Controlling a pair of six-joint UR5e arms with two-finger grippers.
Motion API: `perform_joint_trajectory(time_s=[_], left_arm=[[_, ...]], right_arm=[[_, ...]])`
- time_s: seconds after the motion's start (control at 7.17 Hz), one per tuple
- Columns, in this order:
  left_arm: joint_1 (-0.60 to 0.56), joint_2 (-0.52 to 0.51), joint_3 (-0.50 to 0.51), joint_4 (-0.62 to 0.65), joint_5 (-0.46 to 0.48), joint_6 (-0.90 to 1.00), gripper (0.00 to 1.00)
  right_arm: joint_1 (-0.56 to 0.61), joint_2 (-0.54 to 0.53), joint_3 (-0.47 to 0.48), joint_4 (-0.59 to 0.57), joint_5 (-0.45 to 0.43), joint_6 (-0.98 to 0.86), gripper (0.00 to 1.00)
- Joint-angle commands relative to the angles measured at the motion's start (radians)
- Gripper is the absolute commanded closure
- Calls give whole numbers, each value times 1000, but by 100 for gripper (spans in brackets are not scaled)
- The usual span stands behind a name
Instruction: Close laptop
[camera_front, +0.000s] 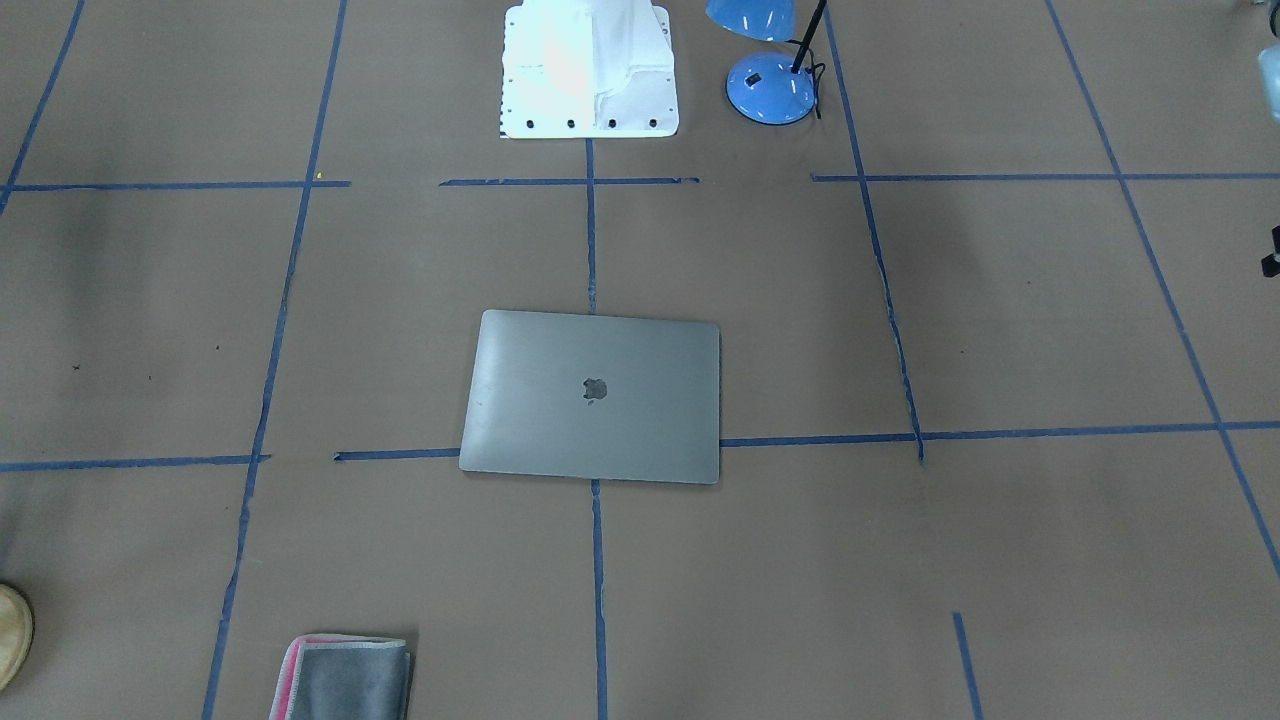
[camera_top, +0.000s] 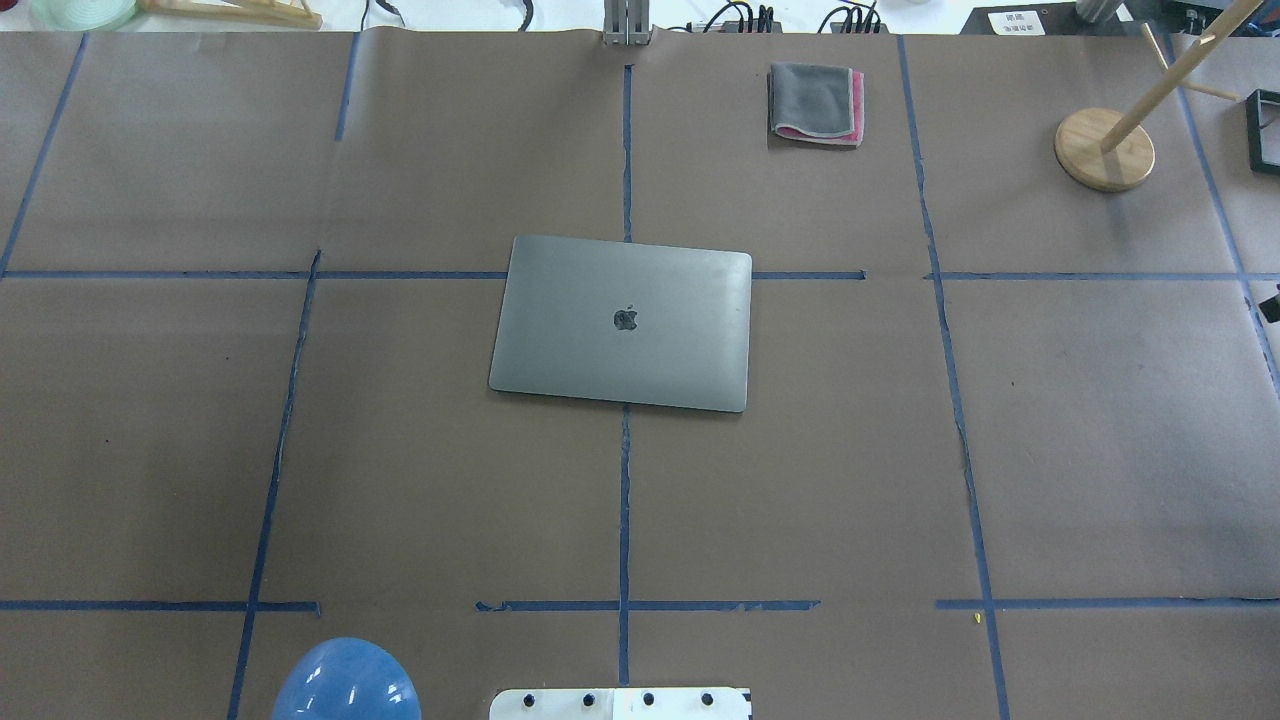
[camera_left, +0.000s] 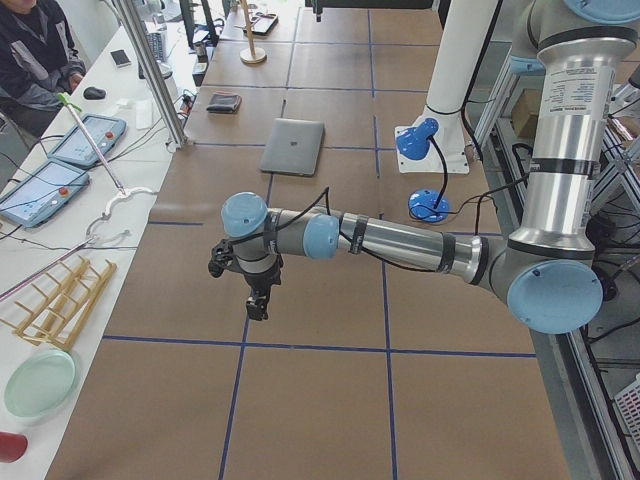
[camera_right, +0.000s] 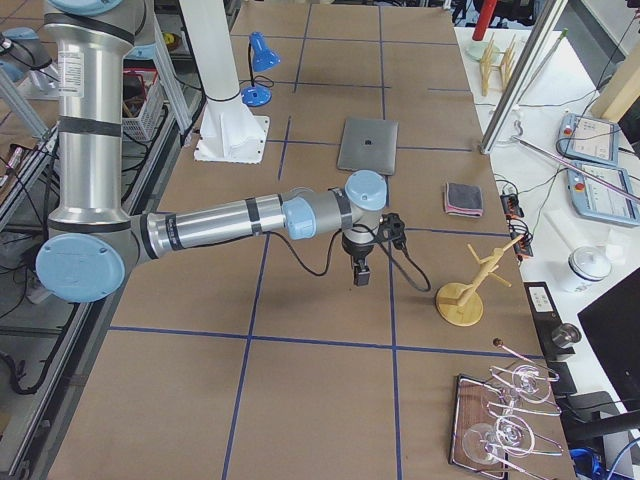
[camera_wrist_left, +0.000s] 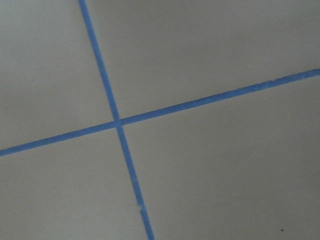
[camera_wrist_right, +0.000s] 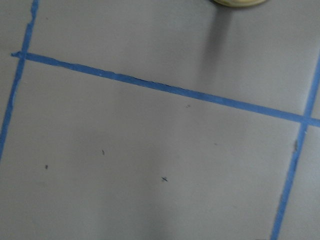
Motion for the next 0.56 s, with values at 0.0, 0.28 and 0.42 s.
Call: perform_joint_trajectory(time_s=[0.0,0.28,0.42], left_arm=[[-42,85,0,-9,-18,12,1],[-42,118,-2,1,-16,8,1],[-44,142,-20,-14,-18,12,1]], right_arm=[[118,-104,10,-41,16,-60,0],[117,-112,3,-35,17,-43,0],[117,-113,3,-32,16,-51,0]])
